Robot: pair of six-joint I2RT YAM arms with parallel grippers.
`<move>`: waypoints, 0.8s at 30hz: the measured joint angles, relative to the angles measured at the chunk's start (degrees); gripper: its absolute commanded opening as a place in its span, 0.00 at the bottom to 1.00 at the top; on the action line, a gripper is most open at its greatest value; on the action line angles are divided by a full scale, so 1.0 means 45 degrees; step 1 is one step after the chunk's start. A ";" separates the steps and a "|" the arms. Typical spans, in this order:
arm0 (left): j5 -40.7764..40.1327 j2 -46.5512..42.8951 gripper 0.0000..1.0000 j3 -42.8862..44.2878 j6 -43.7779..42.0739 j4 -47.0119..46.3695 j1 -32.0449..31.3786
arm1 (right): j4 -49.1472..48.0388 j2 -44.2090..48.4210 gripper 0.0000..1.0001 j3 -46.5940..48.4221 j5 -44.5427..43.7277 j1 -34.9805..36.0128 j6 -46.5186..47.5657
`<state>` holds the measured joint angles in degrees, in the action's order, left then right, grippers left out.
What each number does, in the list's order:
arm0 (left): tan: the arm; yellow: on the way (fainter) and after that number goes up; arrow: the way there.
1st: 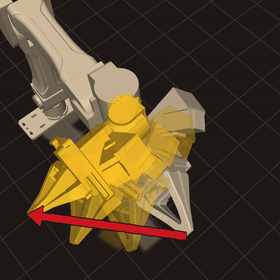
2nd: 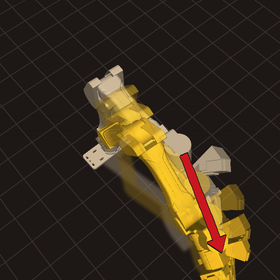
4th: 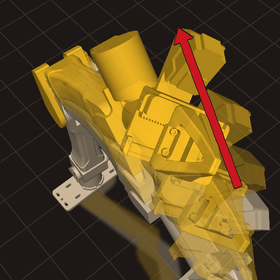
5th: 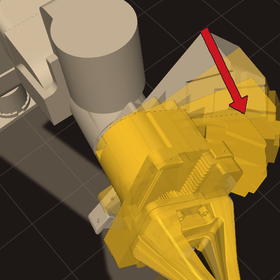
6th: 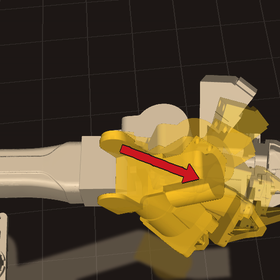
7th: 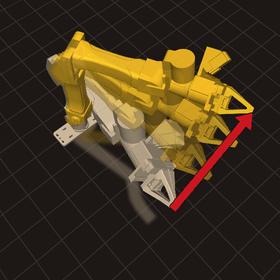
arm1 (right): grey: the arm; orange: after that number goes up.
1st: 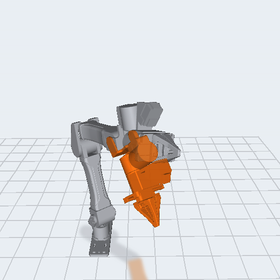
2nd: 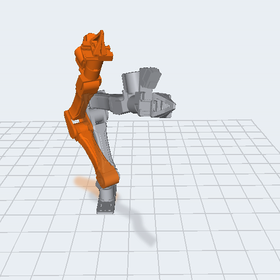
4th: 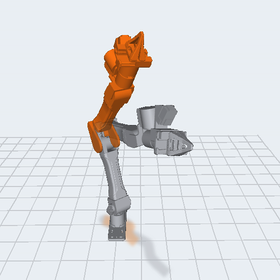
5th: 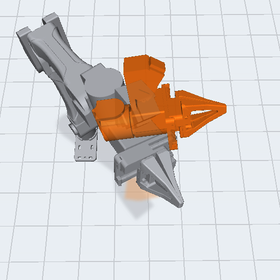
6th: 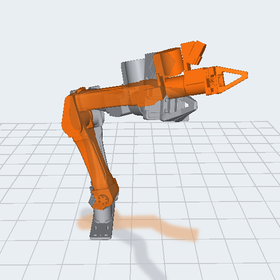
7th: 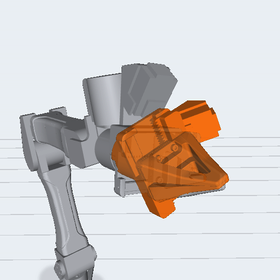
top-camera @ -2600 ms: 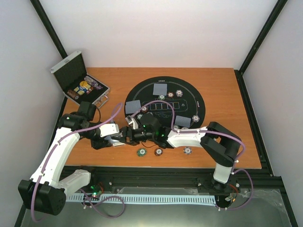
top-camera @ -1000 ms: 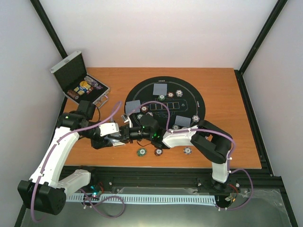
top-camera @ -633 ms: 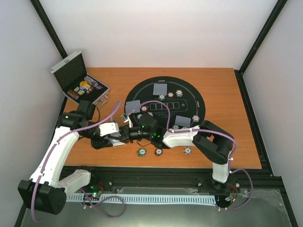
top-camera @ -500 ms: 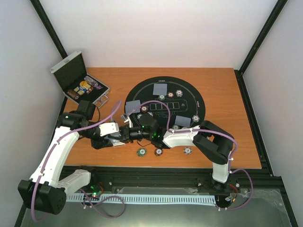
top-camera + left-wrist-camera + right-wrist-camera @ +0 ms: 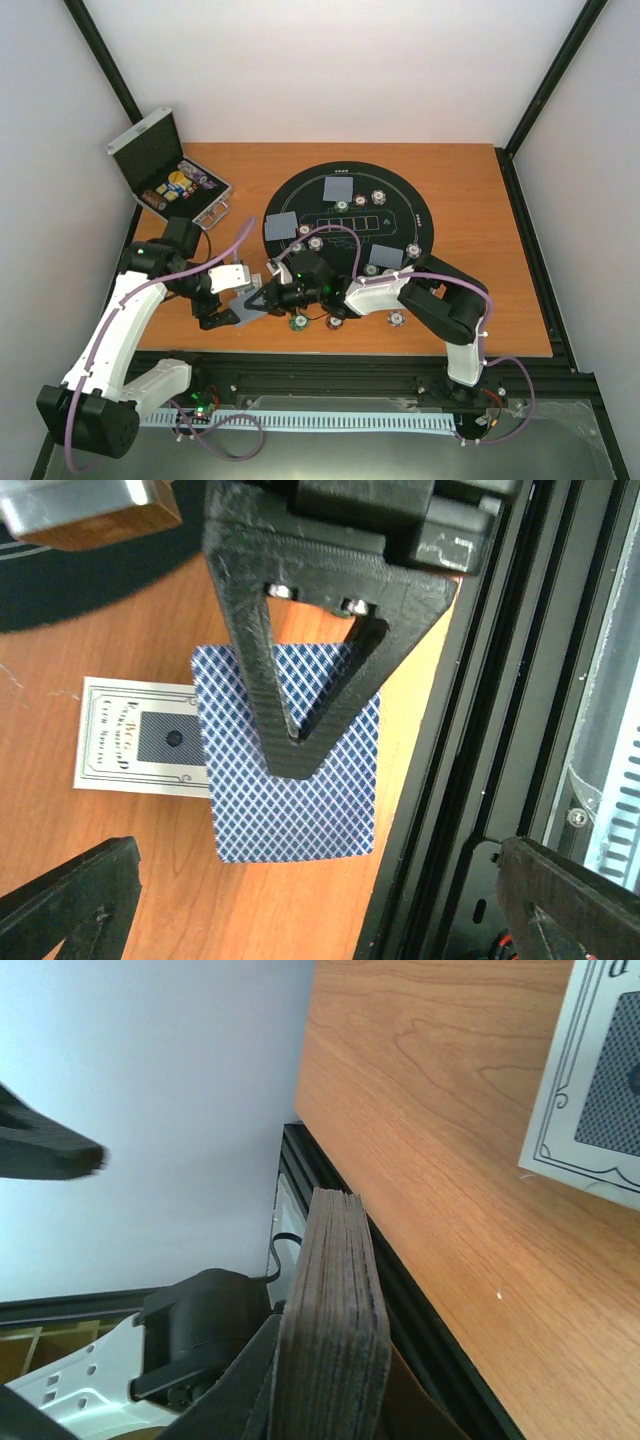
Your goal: Distribute texas hold em gaming equipment
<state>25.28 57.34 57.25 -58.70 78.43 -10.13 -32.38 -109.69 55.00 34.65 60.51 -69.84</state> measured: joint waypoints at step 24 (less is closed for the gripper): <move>-0.0141 0.0389 0.83 -0.1239 -0.0248 -0.0418 0.0000 | -0.1603 0.0005 0.03 0.0602 0.0500 0.0539 -0.0495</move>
<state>24.64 59.09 51.68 -59.81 76.55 -10.13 -39.59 -109.67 57.71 36.91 62.94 -72.07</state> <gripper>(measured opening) 0.884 0.145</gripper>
